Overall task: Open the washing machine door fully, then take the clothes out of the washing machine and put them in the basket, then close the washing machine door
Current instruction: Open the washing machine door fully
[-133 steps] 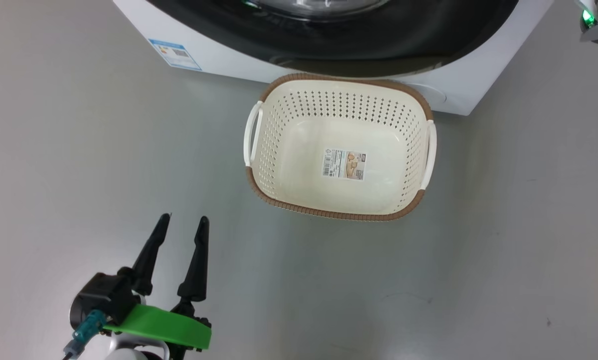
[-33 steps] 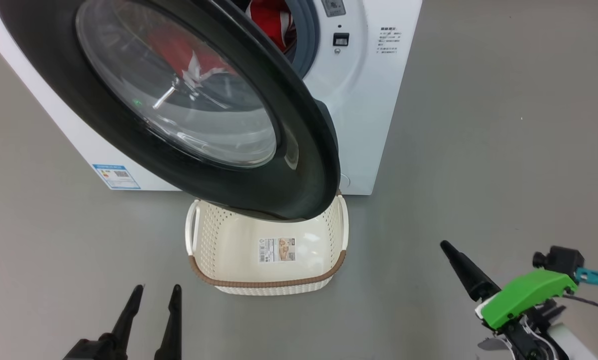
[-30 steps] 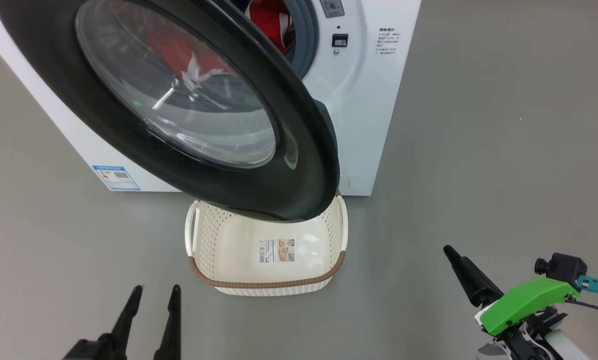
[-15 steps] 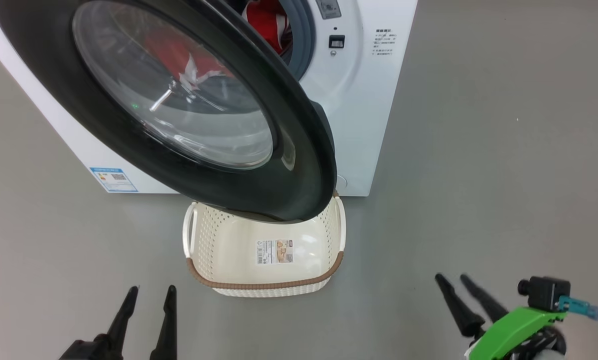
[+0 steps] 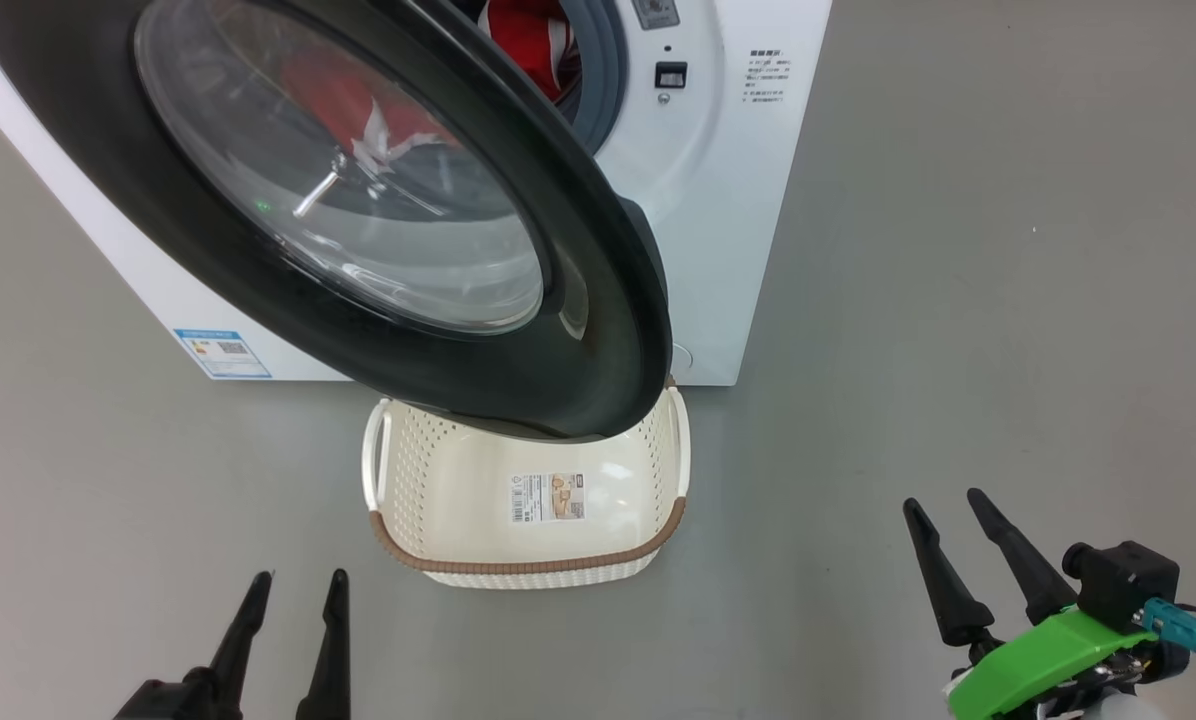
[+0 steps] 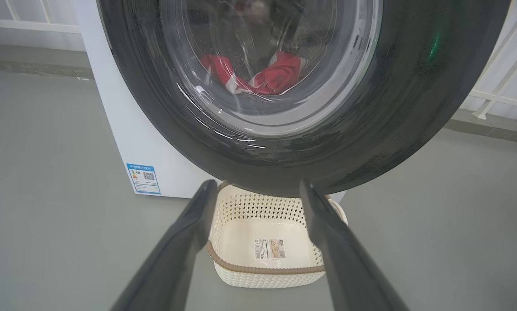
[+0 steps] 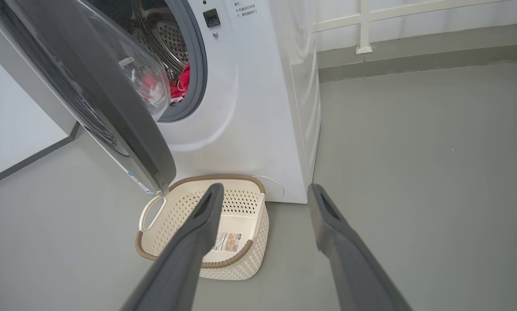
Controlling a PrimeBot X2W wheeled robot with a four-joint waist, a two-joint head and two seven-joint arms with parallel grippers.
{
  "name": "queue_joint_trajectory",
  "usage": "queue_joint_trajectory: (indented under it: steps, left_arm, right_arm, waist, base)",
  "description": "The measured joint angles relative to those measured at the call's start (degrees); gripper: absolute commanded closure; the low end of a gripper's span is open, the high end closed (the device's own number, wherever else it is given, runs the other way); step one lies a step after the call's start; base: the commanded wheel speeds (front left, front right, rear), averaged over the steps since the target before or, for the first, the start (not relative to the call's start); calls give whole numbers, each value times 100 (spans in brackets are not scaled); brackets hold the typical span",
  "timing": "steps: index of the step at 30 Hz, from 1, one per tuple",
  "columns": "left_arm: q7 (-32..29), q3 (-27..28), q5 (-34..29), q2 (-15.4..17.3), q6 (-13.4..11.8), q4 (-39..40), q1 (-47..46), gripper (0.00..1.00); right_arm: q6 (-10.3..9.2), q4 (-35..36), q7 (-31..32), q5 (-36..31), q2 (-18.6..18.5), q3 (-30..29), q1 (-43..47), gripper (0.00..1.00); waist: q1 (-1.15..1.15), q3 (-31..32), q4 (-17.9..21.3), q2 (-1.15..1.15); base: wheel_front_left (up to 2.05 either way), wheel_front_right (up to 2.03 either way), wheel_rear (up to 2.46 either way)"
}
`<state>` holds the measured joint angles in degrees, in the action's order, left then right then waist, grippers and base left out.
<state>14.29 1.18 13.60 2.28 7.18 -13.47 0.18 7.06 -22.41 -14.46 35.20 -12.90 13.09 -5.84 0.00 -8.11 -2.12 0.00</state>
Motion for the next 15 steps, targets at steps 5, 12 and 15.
queue_joint_trajectory:
  steps: [5, 12, 15]
  left_arm:
    - [0, 15, -1, 0, 0, 18, -2, 0]
    - [0, 30, -53, 0, 0, 119, -2, 0]
    - [0, 30, -53, 0, 0, 137, -2, 0]
  right_arm:
    - [0, 392, -1, -851, 308, -606, 281, 0]
    - [1, 980, -15, -1473, 665, -1271, 634, 0]
    - [1, 984, -15, -1521, 737, -1346, 710, 0]
  waist:
    - [0, -12, -17, 0]
    - [0, 8, -55, 0]
    - [0, 17, -59, 0]
  base:
    - [0, 0, 0]
    - [0, 0, 0]
    - [0, 0, 0]
